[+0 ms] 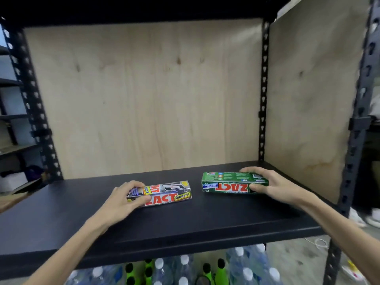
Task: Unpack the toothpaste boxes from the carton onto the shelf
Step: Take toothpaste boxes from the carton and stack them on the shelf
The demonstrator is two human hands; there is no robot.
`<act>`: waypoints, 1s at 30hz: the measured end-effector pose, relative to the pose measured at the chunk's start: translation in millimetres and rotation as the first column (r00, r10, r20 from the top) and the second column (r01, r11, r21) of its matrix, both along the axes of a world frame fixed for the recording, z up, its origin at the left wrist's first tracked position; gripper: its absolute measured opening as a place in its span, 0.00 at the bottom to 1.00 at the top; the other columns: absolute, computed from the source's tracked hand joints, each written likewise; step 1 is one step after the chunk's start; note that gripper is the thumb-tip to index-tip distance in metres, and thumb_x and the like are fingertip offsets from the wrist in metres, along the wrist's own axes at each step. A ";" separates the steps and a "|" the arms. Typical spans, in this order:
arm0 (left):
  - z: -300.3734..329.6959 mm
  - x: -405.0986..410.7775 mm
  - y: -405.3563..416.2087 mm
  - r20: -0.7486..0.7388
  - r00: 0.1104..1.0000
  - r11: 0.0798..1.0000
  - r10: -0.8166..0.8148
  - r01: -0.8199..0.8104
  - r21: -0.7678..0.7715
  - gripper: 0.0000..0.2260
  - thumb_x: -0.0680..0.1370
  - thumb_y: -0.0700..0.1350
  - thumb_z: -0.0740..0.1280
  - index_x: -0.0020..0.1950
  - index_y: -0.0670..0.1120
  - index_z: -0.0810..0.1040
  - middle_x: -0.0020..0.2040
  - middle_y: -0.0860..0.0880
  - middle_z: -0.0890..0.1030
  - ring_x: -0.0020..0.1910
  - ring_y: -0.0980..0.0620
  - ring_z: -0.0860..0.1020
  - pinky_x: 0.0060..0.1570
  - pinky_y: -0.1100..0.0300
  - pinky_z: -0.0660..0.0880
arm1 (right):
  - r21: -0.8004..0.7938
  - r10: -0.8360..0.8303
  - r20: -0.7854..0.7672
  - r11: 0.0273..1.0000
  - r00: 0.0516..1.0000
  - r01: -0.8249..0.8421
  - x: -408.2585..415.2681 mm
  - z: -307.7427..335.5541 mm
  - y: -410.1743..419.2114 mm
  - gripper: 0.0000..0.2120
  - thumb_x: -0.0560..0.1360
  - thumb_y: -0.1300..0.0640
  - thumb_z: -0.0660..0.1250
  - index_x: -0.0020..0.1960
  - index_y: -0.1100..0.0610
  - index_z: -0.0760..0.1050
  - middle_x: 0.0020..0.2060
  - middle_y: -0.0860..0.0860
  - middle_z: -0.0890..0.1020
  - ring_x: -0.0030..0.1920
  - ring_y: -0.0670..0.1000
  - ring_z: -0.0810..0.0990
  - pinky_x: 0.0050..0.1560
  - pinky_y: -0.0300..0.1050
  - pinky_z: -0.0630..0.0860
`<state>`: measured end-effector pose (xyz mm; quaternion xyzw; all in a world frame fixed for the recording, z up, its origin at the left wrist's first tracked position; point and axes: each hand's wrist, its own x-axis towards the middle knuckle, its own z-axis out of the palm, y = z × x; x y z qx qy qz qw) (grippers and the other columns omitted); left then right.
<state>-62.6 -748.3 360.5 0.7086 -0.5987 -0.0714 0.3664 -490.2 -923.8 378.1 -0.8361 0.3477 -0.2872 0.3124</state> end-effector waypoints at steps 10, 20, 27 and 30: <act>-8.1 30.0 -138.7 0.125 0.981 0.989 0.150 -0.147 -0.032 0.18 0.76 0.56 0.72 0.65 0.57 0.76 0.60 0.48 0.71 0.65 0.46 0.68 0.66 0.55 0.67 | -0.138 -0.088 -0.163 0.988 0.983 0.066 61.1 -11.1 -148.3 0.22 0.80 0.55 0.67 0.72 0.42 0.71 0.66 0.49 0.70 0.69 0.49 0.64 0.77 0.51 0.57; -9.1 10.3 -162.1 0.024 0.968 0.962 0.249 -0.244 -0.121 0.26 0.75 0.53 0.75 0.64 0.45 0.66 0.58 0.44 0.64 0.57 0.45 0.70 0.62 0.51 0.71 | -0.323 -0.286 -0.038 0.910 0.957 0.259 66.8 -23.8 -160.4 0.20 0.77 0.54 0.72 0.66 0.55 0.75 0.57 0.51 0.69 0.63 0.53 0.70 0.66 0.42 0.64; -10.3 10.7 -187.1 0.029 0.966 0.954 0.259 -0.250 -0.168 0.24 0.75 0.52 0.75 0.55 0.42 0.63 0.54 0.46 0.66 0.51 0.49 0.68 0.52 0.54 0.70 | -0.362 -0.350 -0.019 0.876 0.936 0.320 70.5 -25.5 -171.1 0.24 0.77 0.49 0.71 0.68 0.56 0.68 0.62 0.51 0.68 0.63 0.50 0.70 0.67 0.46 0.68; -10.9 12.1 -188.5 0.022 0.967 0.953 0.252 -0.245 -0.178 0.24 0.75 0.53 0.75 0.55 0.42 0.63 0.53 0.47 0.68 0.50 0.48 0.70 0.50 0.54 0.70 | -0.382 -0.354 -0.018 0.867 0.935 0.321 74.8 -25.4 -172.4 0.22 0.78 0.51 0.70 0.67 0.57 0.68 0.63 0.52 0.69 0.63 0.51 0.71 0.65 0.46 0.69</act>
